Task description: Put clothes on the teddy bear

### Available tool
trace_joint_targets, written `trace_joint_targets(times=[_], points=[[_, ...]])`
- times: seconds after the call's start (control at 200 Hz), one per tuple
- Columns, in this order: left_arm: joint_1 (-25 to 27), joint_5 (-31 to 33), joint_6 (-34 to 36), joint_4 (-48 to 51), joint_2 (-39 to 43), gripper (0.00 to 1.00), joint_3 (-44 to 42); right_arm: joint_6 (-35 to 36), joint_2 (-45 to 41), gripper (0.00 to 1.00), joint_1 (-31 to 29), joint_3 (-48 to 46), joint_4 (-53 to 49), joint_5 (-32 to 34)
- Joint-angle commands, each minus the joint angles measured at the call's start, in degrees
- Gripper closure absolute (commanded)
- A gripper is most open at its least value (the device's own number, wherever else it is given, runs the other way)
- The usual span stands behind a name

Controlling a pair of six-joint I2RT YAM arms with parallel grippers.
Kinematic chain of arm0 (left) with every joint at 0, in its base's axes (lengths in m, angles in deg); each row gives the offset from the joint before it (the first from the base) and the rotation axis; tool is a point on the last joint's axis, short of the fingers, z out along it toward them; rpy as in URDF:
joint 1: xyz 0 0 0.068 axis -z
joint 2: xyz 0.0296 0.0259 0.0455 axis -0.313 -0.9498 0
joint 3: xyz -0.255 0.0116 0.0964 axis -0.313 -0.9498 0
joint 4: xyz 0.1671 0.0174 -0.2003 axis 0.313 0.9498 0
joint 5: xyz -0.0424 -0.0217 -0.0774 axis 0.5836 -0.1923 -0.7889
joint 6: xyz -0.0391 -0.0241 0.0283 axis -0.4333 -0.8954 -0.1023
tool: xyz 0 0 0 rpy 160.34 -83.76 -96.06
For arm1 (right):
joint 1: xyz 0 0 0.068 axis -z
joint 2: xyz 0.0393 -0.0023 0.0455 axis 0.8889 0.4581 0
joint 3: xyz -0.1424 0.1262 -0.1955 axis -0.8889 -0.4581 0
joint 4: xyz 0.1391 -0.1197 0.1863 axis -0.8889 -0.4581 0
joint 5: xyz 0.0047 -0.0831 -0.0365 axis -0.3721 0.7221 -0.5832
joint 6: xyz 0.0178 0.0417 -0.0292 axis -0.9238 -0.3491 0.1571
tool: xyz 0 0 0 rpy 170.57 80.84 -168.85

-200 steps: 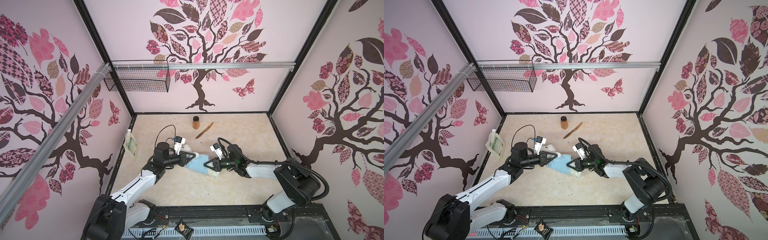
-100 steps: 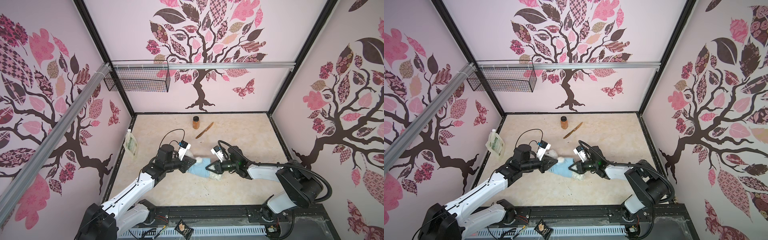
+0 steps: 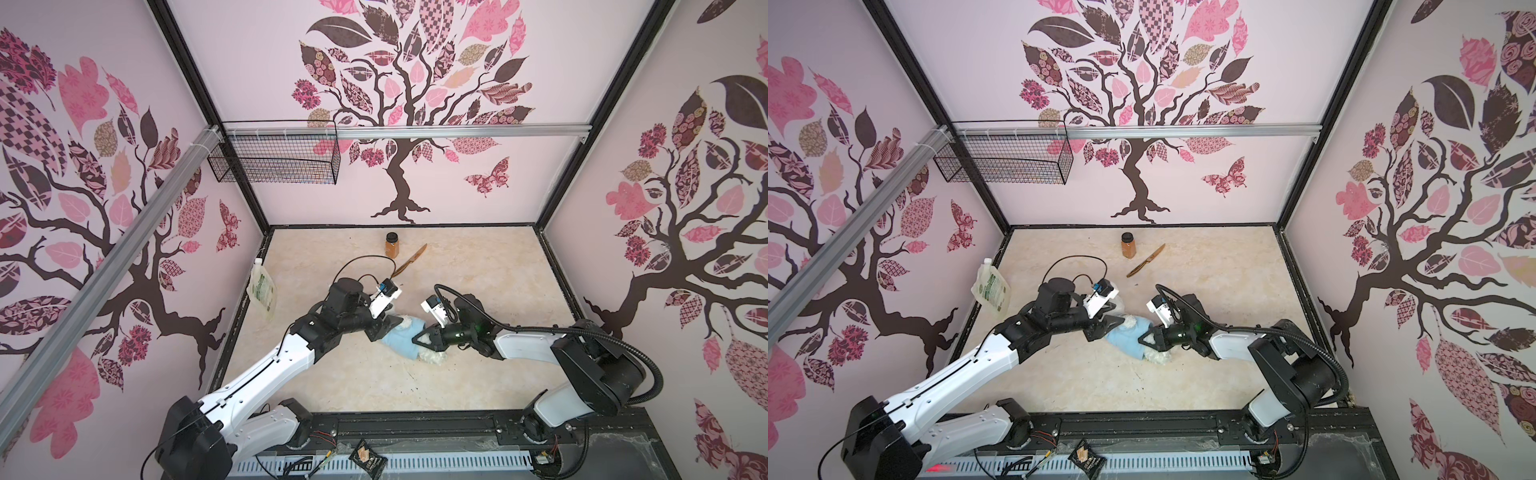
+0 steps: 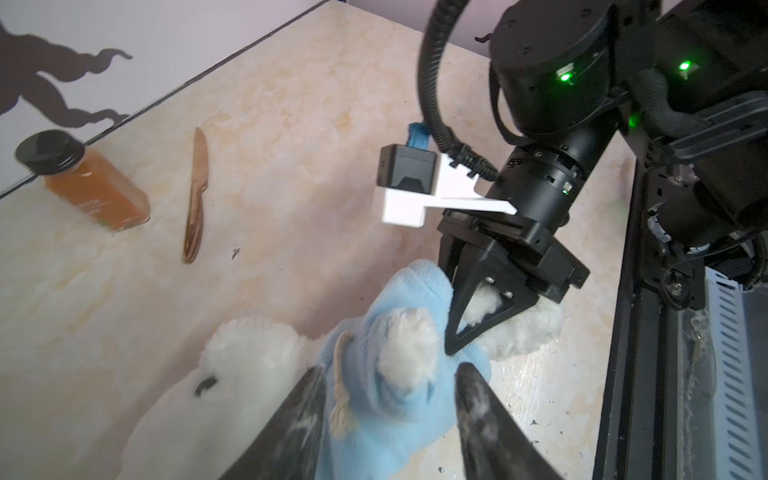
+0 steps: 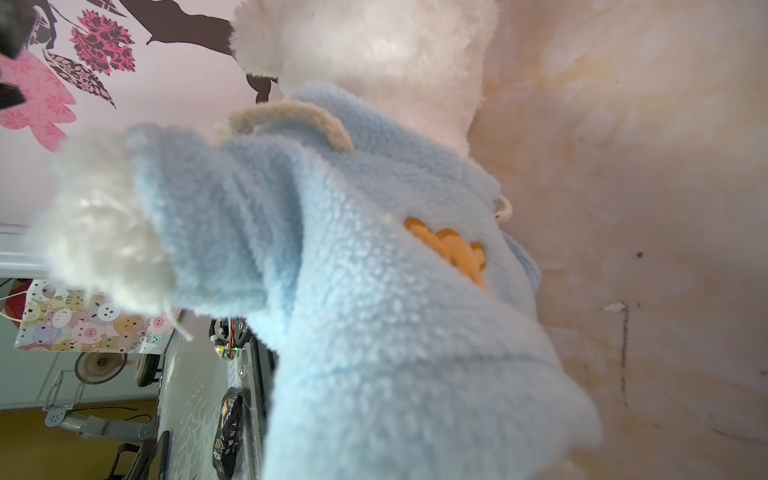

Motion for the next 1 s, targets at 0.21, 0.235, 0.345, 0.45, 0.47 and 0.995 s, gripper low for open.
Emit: trace_joint_targets(times=[0.21,0.235,0.345,0.45,0.47,0.995], points=[[6.0,11.5,12.8,6.8,-12.8,0.48,10.9,0.6,1.5,0.95,-0.4,0.9,-0.7,-0.7],[6.1,11.6,13.0,7.2,-13.5,0.49,11.3,0.6,1.4,0.95,-0.4,0.8,-0.7,-0.7],[6.2,11.5,13.2,9.1,-15.7,0.54,13.1,0.7,1.4,0.95,-0.4,0.7,-0.7,-0.7],[6.2,10.5,12.5,9.7,-16.2,0.65,13.3,0.7,1.5,0.95,-0.4,0.6,-0.8,-0.6],[6.2,10.3,12.2,9.7,-16.2,0.67,13.4,0.7,1.5,0.95,-0.4,0.6,-0.8,-0.5],[-4.4,-9.9,-17.0,-13.5,-3.1,1.0,3.8,1.8,1.5,0.91,0.8,0.5,-7.7,7.8]])
